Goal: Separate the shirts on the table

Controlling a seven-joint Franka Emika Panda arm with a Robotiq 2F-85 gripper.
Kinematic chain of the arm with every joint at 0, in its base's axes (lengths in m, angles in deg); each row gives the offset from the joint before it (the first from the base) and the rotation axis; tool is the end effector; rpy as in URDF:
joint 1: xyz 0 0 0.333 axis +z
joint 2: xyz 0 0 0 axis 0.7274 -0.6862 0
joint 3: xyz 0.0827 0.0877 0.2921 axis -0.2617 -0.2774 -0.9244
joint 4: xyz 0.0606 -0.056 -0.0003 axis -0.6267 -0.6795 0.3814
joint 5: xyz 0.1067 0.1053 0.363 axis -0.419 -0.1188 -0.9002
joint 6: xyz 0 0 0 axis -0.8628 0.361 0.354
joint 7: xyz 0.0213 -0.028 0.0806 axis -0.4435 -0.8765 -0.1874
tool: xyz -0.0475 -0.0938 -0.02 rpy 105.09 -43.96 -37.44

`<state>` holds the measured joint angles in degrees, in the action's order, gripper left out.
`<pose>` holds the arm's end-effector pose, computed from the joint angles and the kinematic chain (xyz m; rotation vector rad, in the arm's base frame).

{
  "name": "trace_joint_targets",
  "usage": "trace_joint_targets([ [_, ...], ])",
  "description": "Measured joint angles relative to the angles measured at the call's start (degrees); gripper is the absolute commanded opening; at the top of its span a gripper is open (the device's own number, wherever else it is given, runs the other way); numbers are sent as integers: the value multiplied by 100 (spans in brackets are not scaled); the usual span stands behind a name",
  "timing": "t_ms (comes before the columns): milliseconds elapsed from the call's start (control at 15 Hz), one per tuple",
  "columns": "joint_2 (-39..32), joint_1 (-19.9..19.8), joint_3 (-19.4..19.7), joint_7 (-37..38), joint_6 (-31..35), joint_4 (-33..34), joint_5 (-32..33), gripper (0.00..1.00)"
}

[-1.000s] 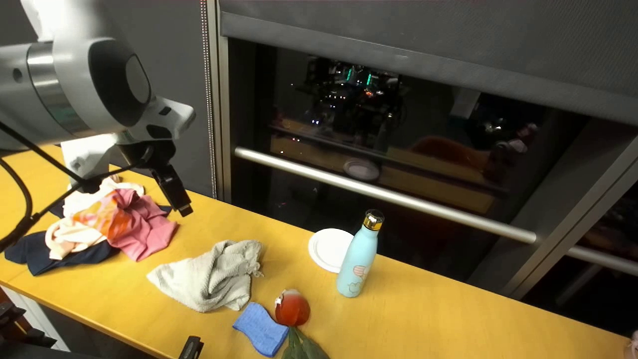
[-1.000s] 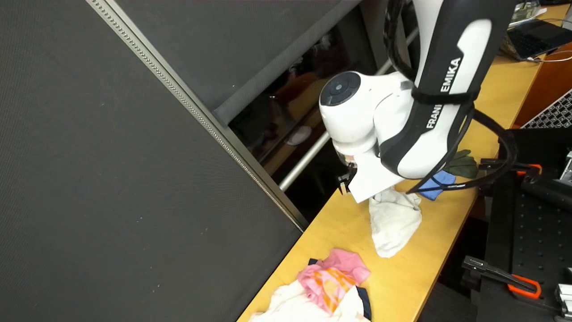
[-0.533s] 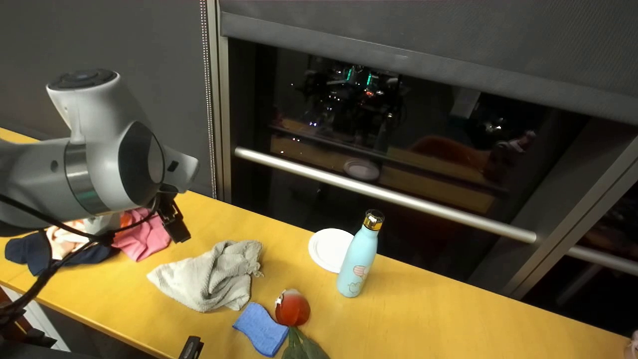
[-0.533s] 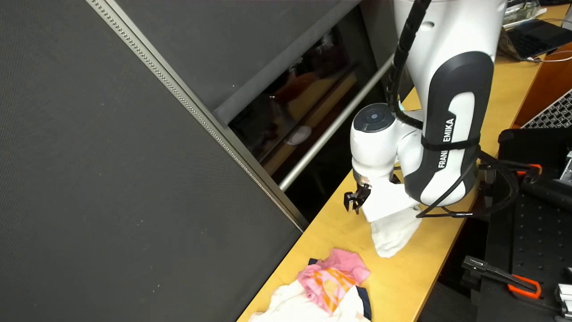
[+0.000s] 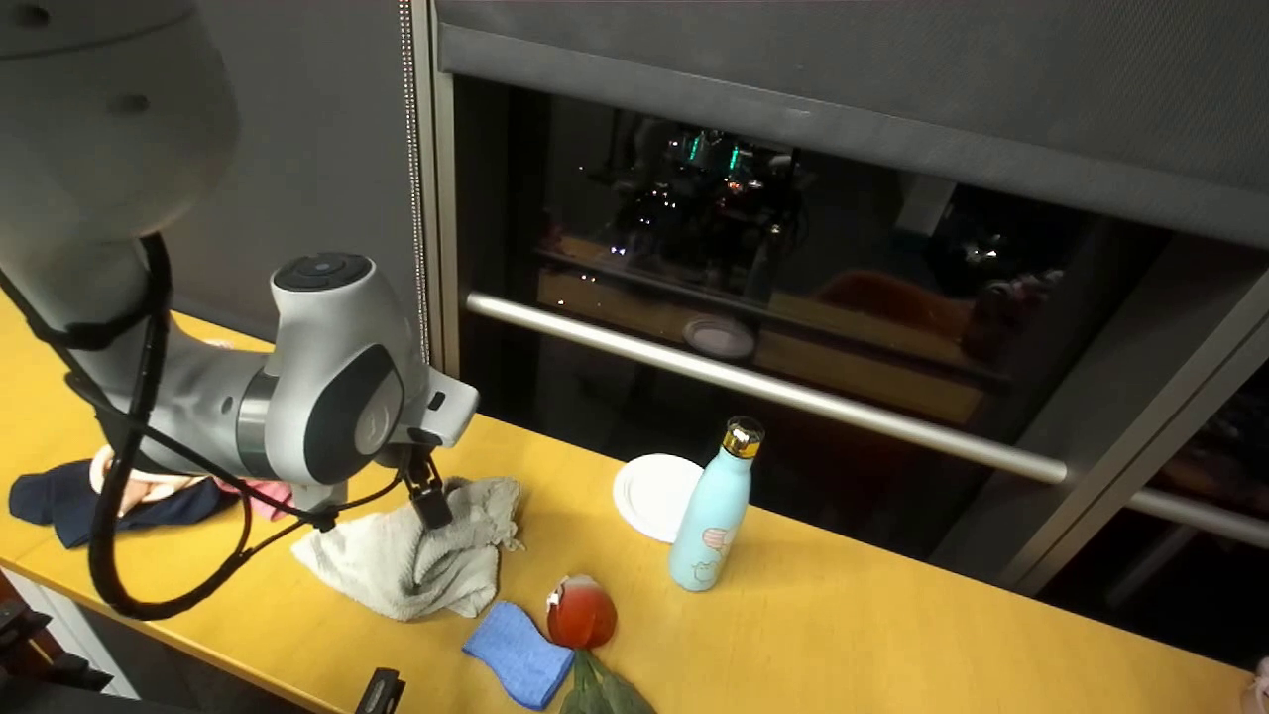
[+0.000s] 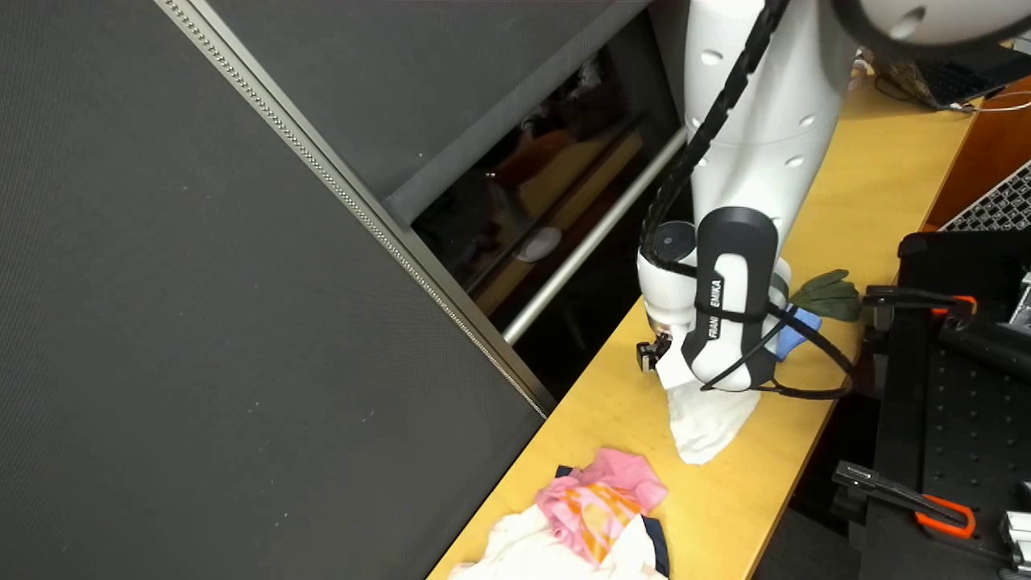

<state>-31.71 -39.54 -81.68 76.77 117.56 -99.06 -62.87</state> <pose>0.5904 -0.0051 0.0203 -2.8295 1.2550 -0.4255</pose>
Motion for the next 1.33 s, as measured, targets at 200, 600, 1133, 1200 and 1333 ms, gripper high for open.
trace_joint_targets([
  [200,-644,46,-11,-320,-375,867,-467,100],
  [600,-1277,107,-10,-627,-848,1641,-786,58],
  [1133,-1346,139,376,-645,-848,1631,-975,1],
  [1200,-1375,140,495,-644,-846,1635,-1013,1],
  [1333,-1463,127,758,-628,-843,1663,-1072,1],
])
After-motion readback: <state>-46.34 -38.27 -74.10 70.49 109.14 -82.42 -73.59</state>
